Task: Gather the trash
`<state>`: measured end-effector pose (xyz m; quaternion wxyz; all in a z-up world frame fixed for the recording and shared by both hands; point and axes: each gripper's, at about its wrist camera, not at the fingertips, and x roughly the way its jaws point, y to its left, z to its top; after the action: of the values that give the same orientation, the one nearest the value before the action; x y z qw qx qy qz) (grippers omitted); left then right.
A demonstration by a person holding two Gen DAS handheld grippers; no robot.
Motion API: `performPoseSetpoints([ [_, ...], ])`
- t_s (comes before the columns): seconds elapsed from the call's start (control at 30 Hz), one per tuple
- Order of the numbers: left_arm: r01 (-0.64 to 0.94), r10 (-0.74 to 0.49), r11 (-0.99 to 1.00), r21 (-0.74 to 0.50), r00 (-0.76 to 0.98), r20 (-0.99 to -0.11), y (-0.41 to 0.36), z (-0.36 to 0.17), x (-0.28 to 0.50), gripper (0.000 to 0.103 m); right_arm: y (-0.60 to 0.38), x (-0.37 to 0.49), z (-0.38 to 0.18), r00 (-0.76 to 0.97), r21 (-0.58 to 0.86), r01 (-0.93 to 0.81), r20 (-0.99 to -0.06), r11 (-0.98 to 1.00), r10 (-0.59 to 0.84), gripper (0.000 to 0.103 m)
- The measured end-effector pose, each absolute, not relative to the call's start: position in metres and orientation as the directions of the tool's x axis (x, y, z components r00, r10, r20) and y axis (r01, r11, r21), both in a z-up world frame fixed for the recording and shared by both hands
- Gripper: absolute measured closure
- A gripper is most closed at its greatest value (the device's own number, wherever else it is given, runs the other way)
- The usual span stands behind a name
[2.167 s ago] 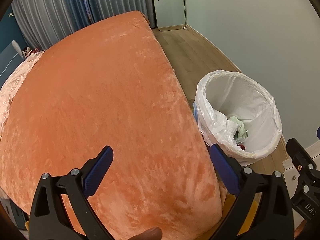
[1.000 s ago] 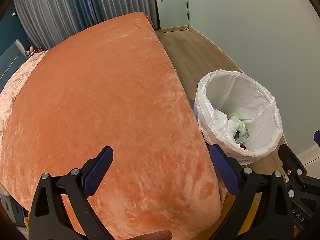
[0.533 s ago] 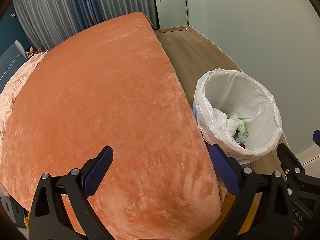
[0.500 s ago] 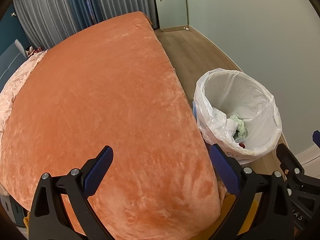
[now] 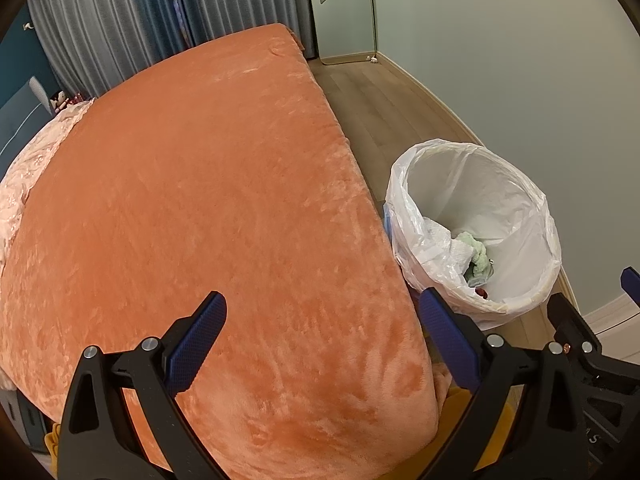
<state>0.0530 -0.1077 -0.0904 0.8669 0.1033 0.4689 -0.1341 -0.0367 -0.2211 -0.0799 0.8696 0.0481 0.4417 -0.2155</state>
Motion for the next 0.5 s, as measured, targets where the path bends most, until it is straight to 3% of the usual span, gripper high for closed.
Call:
performPoseSetpoints([
  [0.5, 0.335, -0.138, 0.941, 0.054, 0.522, -0.842, -0.1088, -0.0899, 0.0527, 0.011, -0.2234, -0.0391, -0.0826, 0.51, -0.105, 0.426, -0.792, 0.899, -0.335, 0.007],
])
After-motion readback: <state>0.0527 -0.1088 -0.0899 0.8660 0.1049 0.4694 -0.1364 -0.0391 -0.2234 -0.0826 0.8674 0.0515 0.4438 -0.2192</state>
